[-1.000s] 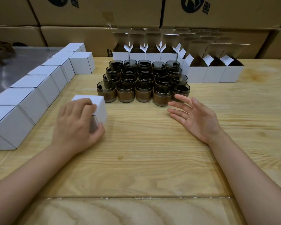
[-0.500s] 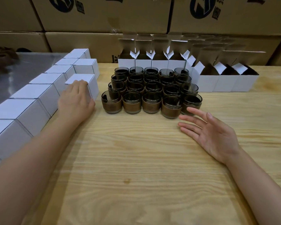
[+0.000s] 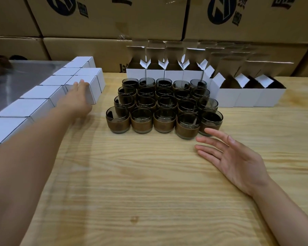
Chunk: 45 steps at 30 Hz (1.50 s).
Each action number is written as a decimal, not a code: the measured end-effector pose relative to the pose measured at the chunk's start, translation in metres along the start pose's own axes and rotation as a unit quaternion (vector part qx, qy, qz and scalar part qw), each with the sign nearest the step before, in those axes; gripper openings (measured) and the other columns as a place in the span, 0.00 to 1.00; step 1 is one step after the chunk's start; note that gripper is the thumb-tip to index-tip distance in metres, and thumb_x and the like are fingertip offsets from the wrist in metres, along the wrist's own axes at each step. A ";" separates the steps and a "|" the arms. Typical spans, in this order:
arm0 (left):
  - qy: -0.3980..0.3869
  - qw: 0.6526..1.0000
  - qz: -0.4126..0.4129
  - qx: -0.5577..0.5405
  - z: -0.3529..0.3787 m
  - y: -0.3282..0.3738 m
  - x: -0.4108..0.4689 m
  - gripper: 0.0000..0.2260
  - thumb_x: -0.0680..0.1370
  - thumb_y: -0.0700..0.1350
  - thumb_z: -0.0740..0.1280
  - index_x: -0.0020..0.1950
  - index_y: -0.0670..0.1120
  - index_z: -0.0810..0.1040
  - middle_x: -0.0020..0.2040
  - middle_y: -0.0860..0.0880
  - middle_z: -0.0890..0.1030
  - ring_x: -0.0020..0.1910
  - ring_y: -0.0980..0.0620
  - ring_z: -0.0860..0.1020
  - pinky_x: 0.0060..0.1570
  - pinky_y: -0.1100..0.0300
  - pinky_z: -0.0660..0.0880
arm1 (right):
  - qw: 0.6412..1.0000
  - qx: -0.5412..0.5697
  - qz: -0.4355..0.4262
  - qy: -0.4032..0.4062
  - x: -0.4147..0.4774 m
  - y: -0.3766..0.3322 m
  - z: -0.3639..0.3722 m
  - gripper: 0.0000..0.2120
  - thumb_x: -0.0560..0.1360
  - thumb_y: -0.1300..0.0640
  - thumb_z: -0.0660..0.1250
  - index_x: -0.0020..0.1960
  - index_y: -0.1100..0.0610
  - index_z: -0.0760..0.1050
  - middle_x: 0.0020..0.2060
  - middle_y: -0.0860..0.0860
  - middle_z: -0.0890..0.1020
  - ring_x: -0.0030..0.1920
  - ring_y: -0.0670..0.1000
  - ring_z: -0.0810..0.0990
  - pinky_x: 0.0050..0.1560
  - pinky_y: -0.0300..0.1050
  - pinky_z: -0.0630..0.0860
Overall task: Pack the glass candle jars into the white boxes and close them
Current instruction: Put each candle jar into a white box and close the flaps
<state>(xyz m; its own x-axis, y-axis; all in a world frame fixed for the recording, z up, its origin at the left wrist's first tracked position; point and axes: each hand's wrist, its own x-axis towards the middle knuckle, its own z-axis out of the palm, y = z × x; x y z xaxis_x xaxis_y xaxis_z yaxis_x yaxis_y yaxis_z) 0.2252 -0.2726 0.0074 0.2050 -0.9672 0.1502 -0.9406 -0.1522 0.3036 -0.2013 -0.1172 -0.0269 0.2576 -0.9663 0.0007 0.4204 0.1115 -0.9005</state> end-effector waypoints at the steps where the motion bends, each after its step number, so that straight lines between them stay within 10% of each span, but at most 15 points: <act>1: -0.002 1.000 0.002 -0.012 0.000 0.000 0.001 0.33 0.75 0.36 0.62 0.77 0.49 0.53 0.79 0.49 0.49 0.77 0.46 0.53 0.70 0.42 0.61 | 1.000 -0.001 0.000 0.000 0.000 0.000 0.001 0.28 0.70 0.49 0.63 0.67 0.61 0.70 0.61 0.65 0.77 0.63 0.64 0.76 0.62 0.54 0.74; 8: 0.056 0.990 0.015 -0.132 -0.002 0.015 -0.030 0.35 0.79 0.37 0.60 0.79 0.49 0.43 0.80 0.48 0.45 0.78 0.47 0.50 0.74 0.50 0.53 | 1.000 -0.012 0.004 0.006 0.000 -0.001 0.003 0.29 0.68 0.49 0.66 0.67 0.60 0.71 0.60 0.64 0.78 0.62 0.63 0.76 0.62 0.54 0.75; 13: 0.292 0.909 0.126 -0.270 -0.011 0.088 -0.101 0.12 0.80 0.45 0.58 0.58 0.44 0.77 0.51 0.47 0.80 0.46 0.54 0.75 0.46 0.64 0.72 | 1.000 -0.011 0.005 0.014 -0.001 -0.003 0.007 0.28 0.69 0.50 0.67 0.66 0.60 0.72 0.59 0.64 0.79 0.61 0.63 0.78 0.61 0.53 0.76; 18: 0.174 0.892 0.237 -0.343 0.012 0.165 -0.181 0.07 0.78 0.46 0.63 0.44 0.47 0.79 0.30 0.57 0.76 0.29 0.58 0.74 0.31 0.62 0.70 | 0.999 -0.026 0.002 0.019 -0.003 -0.004 0.010 0.22 0.73 0.54 0.62 0.65 0.61 0.72 0.57 0.62 0.80 0.60 0.62 0.79 0.61 0.52 0.77; 28: 0.027 0.930 0.102 -0.351 0.062 0.187 -0.207 0.06 0.78 0.47 0.64 0.42 0.50 0.78 0.29 0.51 0.77 0.31 0.53 0.77 0.35 0.54 0.73 | 0.992 -0.081 -0.040 0.084 -0.007 -0.002 0.016 0.11 0.75 0.59 0.64 0.57 0.59 0.78 0.48 0.56 0.84 0.49 0.56 0.83 0.53 0.49 0.80; 35: -0.007 0.939 0.082 -0.333 0.068 0.188 -0.198 0.08 0.79 0.48 0.63 0.39 0.54 0.75 0.31 0.51 0.79 0.33 0.53 0.78 0.35 0.56 0.74 | 0.890 -0.293 -0.116 0.330 0.050 -0.059 -0.016 0.10 0.78 0.62 0.60 0.48 0.55 0.79 0.41 0.50 0.81 0.38 0.47 0.79 0.48 0.47 0.78; 41: -0.009 0.938 0.073 -0.340 0.070 0.188 -0.197 0.07 0.78 0.47 0.64 0.40 0.51 0.76 0.30 0.50 0.79 0.31 0.53 0.76 0.37 0.54 0.74 | 0.724 -0.650 -0.044 0.226 0.120 -0.086 -0.051 0.15 0.77 0.62 0.59 0.62 0.58 0.76 0.74 0.50 0.62 0.70 0.53 0.66 0.63 0.46 0.66; 45: -0.013 0.936 0.071 -0.345 0.070 0.187 -0.196 0.07 0.78 0.47 0.64 0.40 0.51 0.76 0.31 0.50 0.79 0.32 0.52 0.77 0.38 0.53 0.75 | 0.686 -0.706 0.021 0.173 0.150 -0.095 -0.060 0.15 0.78 0.64 0.57 0.63 0.63 0.75 0.76 0.53 0.56 0.73 0.54 0.62 0.63 0.46 0.64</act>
<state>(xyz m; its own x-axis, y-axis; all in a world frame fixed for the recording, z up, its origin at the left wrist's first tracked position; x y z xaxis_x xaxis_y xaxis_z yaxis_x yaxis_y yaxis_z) -0.0098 -0.1254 -0.0310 0.0755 -0.9736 0.2156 -0.5574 0.1380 0.8187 -0.2547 -0.2868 0.0329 -0.0810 -0.9935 0.0795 -0.9066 0.0403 -0.4201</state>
